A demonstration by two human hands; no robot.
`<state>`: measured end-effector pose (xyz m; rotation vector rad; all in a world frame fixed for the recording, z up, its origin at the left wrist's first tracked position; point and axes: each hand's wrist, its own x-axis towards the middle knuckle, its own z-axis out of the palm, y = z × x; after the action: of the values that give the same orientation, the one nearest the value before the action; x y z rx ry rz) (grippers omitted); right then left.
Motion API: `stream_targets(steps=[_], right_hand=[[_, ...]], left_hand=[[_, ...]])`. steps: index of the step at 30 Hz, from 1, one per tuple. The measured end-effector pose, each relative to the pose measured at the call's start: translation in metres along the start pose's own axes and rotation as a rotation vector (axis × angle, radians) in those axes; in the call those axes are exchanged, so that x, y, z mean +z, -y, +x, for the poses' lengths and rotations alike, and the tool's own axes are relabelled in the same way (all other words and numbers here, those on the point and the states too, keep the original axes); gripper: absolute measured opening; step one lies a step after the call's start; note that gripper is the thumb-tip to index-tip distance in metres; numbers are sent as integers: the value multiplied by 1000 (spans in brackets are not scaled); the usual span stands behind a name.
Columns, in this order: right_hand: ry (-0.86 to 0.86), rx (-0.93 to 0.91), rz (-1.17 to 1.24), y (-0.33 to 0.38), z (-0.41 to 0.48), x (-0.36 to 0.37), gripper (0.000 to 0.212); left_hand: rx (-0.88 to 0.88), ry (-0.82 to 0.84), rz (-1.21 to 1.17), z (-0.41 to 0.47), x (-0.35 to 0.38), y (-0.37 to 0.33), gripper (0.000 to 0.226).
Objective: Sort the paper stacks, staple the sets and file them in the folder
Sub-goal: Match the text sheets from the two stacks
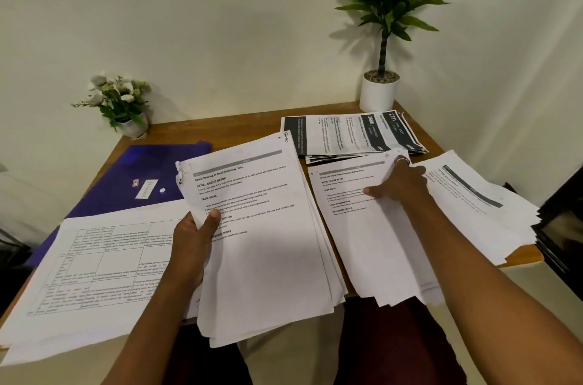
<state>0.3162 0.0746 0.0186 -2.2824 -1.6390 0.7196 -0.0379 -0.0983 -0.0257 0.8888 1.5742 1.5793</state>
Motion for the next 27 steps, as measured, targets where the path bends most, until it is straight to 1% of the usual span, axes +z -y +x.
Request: stream_targets(steps=[1, 4, 5, 7, 9, 11, 14, 15, 19, 21, 23, 26, 27], right_hand=[[-13, -15, 33, 0, -1, -1, 112], [-70, -73, 109, -4, -5, -6, 85], [-74, -81, 133, -6, -8, -9, 79], [-41, -92, 206, -8, -13, -16, 73], [26, -134, 363, -11, -16, -24, 63], [48, -203, 507, -11, -19, -29, 54], [36, -306, 646, -6, -26, -34, 23], [47, -335, 677, -2, -30, -35, 20], [135, -387, 751, 15, -42, -27, 34], [189, -386, 757, 25, -47, -20, 34], [256, -413, 755, 34, -54, -11, 31], [335, -462, 728, 46, -61, 0, 21], [358, -468, 725, 50, -63, 3, 23]], left_hand=[[1, 4, -1, 0, 0, 0, 31], [3, 0, -1, 0, -2, 1, 29], [0, -3, -4, 0, -2, 1, 30], [-12, -4, -11, 1, -2, 1, 31], [-23, -1, -12, 1, -1, 0, 29], [-24, 1, -18, 1, -2, 0, 30], [-23, 0, -20, -1, -1, -1, 30], [-24, 1, -23, -1, -1, -1, 31], [-27, 14, -32, -1, -1, -3, 26], [-17, 28, -9, -2, -2, -2, 26], [0, 35, 35, -4, -1, -1, 32], [12, 42, 58, -5, -1, -2, 42], [13, 46, 58, -5, -1, -3, 47]])
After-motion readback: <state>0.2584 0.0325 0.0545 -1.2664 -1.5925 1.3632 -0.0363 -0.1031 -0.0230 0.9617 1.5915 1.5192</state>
